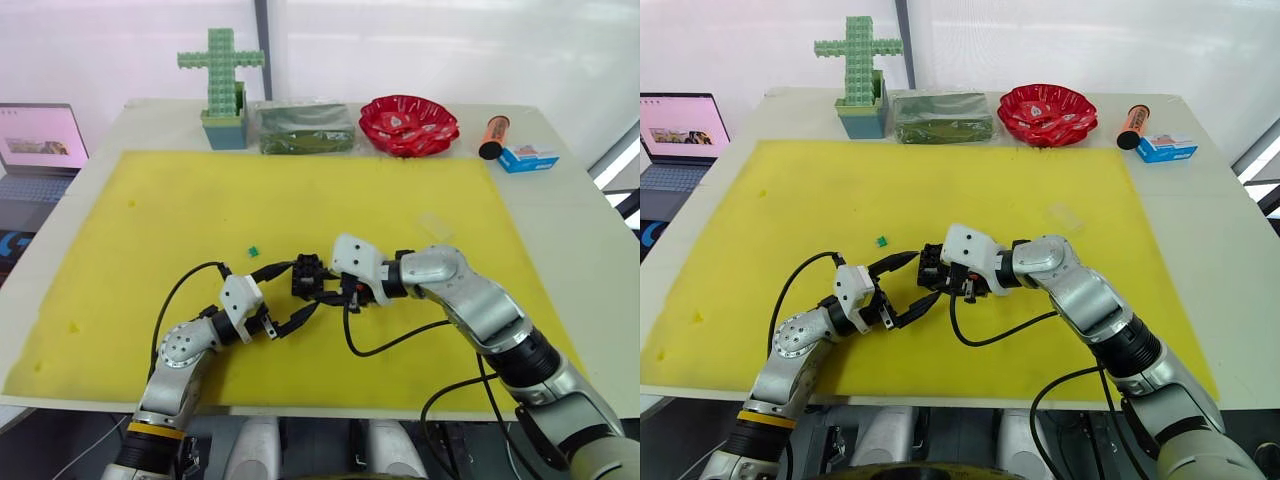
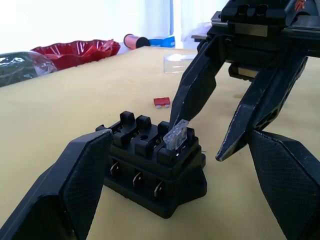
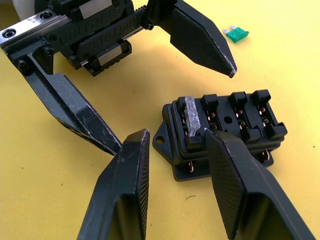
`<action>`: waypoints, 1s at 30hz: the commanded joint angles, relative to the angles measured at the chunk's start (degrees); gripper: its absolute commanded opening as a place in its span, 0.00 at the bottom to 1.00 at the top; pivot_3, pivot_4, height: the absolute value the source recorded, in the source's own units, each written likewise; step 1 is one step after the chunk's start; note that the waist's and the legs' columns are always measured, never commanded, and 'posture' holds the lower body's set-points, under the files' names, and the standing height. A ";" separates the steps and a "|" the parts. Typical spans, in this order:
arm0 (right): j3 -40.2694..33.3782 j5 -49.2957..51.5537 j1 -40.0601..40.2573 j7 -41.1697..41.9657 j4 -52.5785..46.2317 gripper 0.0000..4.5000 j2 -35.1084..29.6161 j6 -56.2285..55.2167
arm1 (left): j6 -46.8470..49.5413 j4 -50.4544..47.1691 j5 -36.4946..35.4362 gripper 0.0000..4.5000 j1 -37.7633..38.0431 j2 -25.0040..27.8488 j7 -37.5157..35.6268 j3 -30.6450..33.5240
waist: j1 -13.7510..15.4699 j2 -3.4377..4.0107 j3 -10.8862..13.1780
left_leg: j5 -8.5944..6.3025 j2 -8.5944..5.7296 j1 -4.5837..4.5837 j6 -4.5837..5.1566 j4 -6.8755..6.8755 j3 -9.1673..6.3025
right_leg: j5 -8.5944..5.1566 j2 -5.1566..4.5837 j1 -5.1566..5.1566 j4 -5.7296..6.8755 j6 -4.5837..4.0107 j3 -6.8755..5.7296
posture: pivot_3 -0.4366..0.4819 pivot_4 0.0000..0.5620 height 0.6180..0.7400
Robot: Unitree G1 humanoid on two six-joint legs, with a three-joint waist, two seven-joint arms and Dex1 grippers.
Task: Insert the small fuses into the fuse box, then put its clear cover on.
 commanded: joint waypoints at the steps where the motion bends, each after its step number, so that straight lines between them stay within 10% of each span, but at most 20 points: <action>1: -1.75 0.55 -0.46 0.21 -1.23 0.36 0.52 -1.45 | -0.99 -1.01 -0.19 1.00 0.32 -0.05 0.25 -0.08 | -0.01 0.00 0.00 | 0.00 0.00 0.00 0.00 0.00 0.00 | 0.00 0.00 0.00 0.00 0.00 0.00 | 0.48 0.27 1.00; 13: -4.44 2.88 -0.23 0.50 -1.65 0.36 2.43 -4.60 | -1.48 -0.39 -0.15 1.00 -0.09 0.14 0.19 0.43 | 0.00 0.00 0.00 | 0.00 0.00 0.00 0.00 0.00 0.01 | 0.00 0.00 0.00 0.00 0.00 0.00 | 0.48 0.27 1.00; 19: -4.16 2.83 -0.22 -0.10 -1.02 0.02 3.07 -3.46 | -1.64 -0.27 0.06 1.00 -0.24 0.33 0.06 0.40 | 0.00 0.00 0.00 | 0.00 0.00 0.00 0.00 0.00 0.01 | 0.00 0.00 0.00 0.00 0.00 0.00 | 0.48 0.27 1.00; 30: -2.51 0.99 -0.27 -0.19 0.26 0.01 2.02 -2.18 | -1.16 -0.49 -0.16 1.00 -0.20 0.20 0.38 0.31 | 0.00 0.00 0.00 | 0.00 0.00 0.00 0.00 0.00 0.00 | -0.01 0.00 0.00 0.00 -0.01 0.00 | 0.48 0.27 1.00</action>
